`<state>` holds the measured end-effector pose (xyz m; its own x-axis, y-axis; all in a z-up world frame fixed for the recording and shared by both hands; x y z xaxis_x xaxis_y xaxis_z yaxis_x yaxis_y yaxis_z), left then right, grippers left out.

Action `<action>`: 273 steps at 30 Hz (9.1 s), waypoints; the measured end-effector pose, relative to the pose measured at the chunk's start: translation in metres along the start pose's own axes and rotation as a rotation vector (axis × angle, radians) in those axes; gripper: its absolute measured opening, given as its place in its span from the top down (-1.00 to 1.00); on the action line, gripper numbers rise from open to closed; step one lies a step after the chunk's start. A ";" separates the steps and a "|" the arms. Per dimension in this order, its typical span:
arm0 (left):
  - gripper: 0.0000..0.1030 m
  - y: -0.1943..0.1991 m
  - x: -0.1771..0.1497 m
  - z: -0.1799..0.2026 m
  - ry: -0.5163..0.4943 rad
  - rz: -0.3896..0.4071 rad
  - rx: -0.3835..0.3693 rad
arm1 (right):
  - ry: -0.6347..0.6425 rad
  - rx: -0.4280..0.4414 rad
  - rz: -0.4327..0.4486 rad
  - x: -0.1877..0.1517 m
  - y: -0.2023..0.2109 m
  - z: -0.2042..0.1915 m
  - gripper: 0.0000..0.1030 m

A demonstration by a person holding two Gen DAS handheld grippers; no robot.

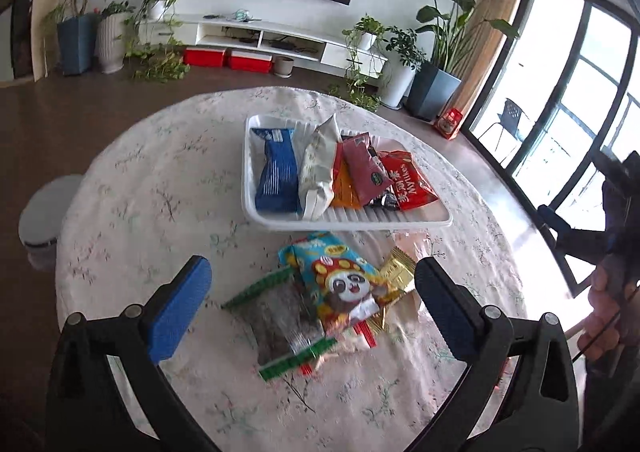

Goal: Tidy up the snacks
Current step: 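Lower both packets into the tray and open both grippers, then grasp the blue panda chips bag with the left gripper, then lift the panda chips bag with the left gripper while the right gripper grasps the gold packet, then carry the panda bag and gold packet over the white tray, then lower both packets into the tray and open both grippers, then move the left gripper to the green-edged clear packet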

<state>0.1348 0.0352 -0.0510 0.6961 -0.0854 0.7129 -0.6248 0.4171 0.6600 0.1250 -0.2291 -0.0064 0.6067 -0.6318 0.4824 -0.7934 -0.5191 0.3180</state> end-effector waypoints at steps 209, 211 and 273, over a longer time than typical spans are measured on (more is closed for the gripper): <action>-0.21 -0.215 0.118 0.007 -0.131 -0.215 -0.101 | 0.351 -0.511 -0.317 0.040 -0.181 0.088 0.50; -0.26 -0.214 0.120 0.008 -0.135 -0.211 -0.100 | 0.352 -0.511 -0.319 0.040 -0.179 0.086 0.45; -0.73 -0.081 -0.051 -0.032 0.038 -0.318 0.244 | 0.273 -0.337 -0.174 -0.109 -0.012 0.048 -0.78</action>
<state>0.1608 0.0346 -0.1481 0.8780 -0.1404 0.4576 -0.4385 0.1474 0.8865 0.0705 -0.1817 -0.1020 0.7330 -0.3537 0.5810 -0.6800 -0.3595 0.6390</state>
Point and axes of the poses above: each gripper's, at about its wrist camera, not at the fingertips, and y roughly against the way its jaws point, z to its right, x to its top, the point moved 8 cm from there along -y, roughly the way its jaws point, and after that the axes turned 6 degrees about -y, right-handed, at the moved point
